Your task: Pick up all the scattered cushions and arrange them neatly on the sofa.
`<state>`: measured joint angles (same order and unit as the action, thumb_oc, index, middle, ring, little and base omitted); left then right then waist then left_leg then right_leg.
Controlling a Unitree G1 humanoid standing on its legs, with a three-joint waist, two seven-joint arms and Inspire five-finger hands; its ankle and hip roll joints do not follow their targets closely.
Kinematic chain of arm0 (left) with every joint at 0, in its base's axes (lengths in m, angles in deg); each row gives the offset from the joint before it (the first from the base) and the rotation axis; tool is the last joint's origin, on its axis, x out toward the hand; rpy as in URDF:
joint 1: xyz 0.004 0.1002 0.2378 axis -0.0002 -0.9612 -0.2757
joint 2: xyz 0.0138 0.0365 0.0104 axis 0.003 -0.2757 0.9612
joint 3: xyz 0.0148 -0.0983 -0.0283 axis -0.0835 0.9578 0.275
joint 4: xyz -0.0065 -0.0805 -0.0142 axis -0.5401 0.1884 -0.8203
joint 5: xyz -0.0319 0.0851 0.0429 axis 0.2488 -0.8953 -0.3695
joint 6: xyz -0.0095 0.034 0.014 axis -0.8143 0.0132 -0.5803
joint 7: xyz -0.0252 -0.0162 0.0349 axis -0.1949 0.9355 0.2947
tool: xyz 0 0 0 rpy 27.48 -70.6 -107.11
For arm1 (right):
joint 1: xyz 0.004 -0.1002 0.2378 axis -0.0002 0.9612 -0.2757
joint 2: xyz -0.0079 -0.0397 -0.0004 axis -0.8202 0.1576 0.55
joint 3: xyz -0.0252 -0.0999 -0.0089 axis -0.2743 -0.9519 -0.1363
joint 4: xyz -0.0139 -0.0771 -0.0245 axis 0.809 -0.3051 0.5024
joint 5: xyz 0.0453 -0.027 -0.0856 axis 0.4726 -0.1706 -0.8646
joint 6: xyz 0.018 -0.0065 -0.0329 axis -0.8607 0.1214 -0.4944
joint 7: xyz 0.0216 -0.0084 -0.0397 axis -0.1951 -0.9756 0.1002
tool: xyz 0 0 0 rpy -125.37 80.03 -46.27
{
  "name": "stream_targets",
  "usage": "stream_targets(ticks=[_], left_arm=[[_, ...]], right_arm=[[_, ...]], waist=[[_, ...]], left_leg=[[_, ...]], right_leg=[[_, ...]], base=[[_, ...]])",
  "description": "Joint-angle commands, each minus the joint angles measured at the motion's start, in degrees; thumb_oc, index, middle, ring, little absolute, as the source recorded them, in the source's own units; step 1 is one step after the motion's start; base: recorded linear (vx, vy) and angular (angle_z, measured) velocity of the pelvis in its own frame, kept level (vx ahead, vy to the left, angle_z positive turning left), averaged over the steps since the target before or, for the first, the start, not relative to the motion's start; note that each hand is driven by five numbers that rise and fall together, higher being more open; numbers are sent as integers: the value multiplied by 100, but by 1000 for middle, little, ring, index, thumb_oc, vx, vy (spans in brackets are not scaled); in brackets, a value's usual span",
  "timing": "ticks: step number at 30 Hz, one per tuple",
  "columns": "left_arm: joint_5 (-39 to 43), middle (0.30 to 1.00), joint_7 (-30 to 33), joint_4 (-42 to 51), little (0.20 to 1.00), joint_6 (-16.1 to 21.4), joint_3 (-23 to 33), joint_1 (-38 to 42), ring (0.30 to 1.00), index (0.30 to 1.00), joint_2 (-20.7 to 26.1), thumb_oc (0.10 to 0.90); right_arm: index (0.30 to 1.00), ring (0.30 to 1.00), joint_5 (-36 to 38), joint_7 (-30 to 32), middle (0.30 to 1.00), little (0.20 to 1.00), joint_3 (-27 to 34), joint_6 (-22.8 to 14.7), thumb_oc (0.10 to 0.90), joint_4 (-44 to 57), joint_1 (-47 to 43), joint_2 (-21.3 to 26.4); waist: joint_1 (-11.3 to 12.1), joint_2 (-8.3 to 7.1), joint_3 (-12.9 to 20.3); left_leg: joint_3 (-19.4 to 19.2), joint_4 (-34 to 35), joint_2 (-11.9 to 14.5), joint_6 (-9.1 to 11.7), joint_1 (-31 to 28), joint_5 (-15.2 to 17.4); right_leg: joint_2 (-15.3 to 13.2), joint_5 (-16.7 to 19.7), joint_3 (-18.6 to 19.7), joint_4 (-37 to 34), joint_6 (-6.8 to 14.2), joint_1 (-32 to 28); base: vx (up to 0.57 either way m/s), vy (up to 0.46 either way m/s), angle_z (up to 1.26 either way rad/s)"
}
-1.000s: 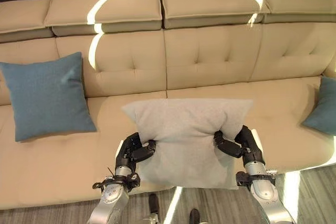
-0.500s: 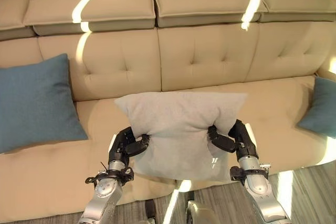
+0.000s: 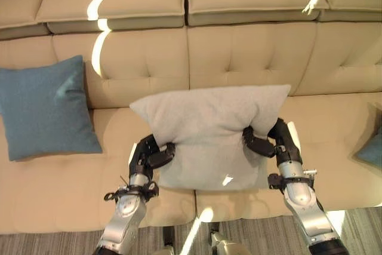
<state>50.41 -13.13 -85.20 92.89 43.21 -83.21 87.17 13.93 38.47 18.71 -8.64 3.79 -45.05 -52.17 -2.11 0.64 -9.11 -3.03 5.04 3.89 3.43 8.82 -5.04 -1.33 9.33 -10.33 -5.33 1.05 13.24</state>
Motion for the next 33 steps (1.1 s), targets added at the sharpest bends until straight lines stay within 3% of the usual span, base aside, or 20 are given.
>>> stream_targets(ticks=[1, 5, 6, 8, 9, 13, 15, 23, 24, 25, 33], left_arm=[[-492, 300, 232, 267, 300, 1050, -327, 1444, 300, 300, 89, 400], [-554, 300, 703, -393, 300, 1196, -552, 2743, 300, 300, 201, 400], [-566, 300, 903, -778, 300, 1276, -663, 3416, 300, 300, 264, 400], [-585, 300, 1001, -980, 300, 1328, -731, 3743, 300, 300, 316, 400], [-654, 300, 1200, -1406, 300, 1370, -880, 4367, 300, 300, 395, 400], [-727, 300, 1443, -2049, 300, 1389, -1113, 5229, 300, 300, 492, 400], [-699, 300, 1597, -2831, 300, 1391, -1331, 6055, 300, 300, 558, 400], [-725, 305, 1734, -3759, 305, 1300, -1625, 7045, 305, 305, 683, 403], [-655, 498, 1700, -3883, 498, 1280, -1670, 7142, 498, 498, 696, 532], [-531, 900, 1605, -4128, 900, 1232, -1775, 7315, 900, 900, 717, 800], [-664, 900, 1342, -3636, 900, 1166, -1662, 6599, 900, 900, 1242, 800]], right_arm=[[300, 300, 187, 502, 300, 300, -106, -839, 400, 277, -1163, -116], [300, 300, 218, 918, 300, 300, -358, -818, 400, -258, -2330, 46], [300, 300, 183, 1135, 300, 300, -440, -791, 400, -608, -2968, 207], [300, 300, 139, 1240, 300, 300, -516, -789, 400, -797, -3302, 291], [300, 300, 66, 1467, 300, 300, -633, -774, 400, -1122, -3913, 418], [300, 300, -32, 1785, 300, 300, -919, -733, 400, -1707, -4740, 532], [300, 300, -53, 2021, 300, 300, -1383, -718, 400, -2491, -5645, 645], [300, 300, 64, 2071, 300, 300, -2050, -564, 400, -3551, -6653, 662], [547, 547, 179, 1990, 547, 547, -2151, -540, 565, -3732, -6717, 658], [900, 900, 364, 1815, 900, 900, -2374, -508, 800, -4013, -6818, 610], [900, 900, 424, 1353, 900, 900, -2439, -383, 800, -3765, -6273, 887]], waist=[[-7, -151, 494], [-7, -122, 487], [-7, -112, 531], [-17, -111, 545], [-24, -108, 556], [-29, -96, 541], [38, -83, 470], [113, -86, 387], [120, -92, 388], [128, -97, 376], [133, -89, 397]], left_leg=[[-137, -4, -323, -60, 70, 488], [-104, -4, -348, 20, 640, 349], [-93, -4, -369, 66, 943, 297], [-92, -4, -393, 80, 1119, 229], [-74, -4, -428, 114, 1374, 154], [-58, -4, -472, 152, 1635, 74], [-40, -4, -480, 184, 1810, 26], [-35, -4, -487, 223, 2193, -95], [-33, -4, -484, 230, 2227, -109], [-28, -4, -491, 235, 2331, -142], [24, -4, -513, 237, 2450, -165]], right_leg=[[-206, -680, 273, 33, 649, -77], [-209, -518, 259, 33, 715, 453], [-196, -458, 265, 33, 736, 729], [-206, -397, 259, 33, 744, 892], [-221, -341, 268, 33, 751, 1137], [-244, -265, 249, 33, 781, 1420], [-262, -237, 233, 33, 823, 1589], [-262, -135, 230, 33, 869, 2011], [-263, -124, 216, 33, 876, 2050], [-261, -89, 208, 33, 891, 2150], [-285, -49, 176, 33, 899, 2290]], base=[[-121, -8, 19], [-110, 3, 4], [-84, 5, 2], [-61, 14, 2], [-38, 17, 1], [-10, 2, 1], [-41, 13, 0], [-19, -6, 9], [-17, -24, 4], [-24, -36, -5], [-6, -6, 9]])
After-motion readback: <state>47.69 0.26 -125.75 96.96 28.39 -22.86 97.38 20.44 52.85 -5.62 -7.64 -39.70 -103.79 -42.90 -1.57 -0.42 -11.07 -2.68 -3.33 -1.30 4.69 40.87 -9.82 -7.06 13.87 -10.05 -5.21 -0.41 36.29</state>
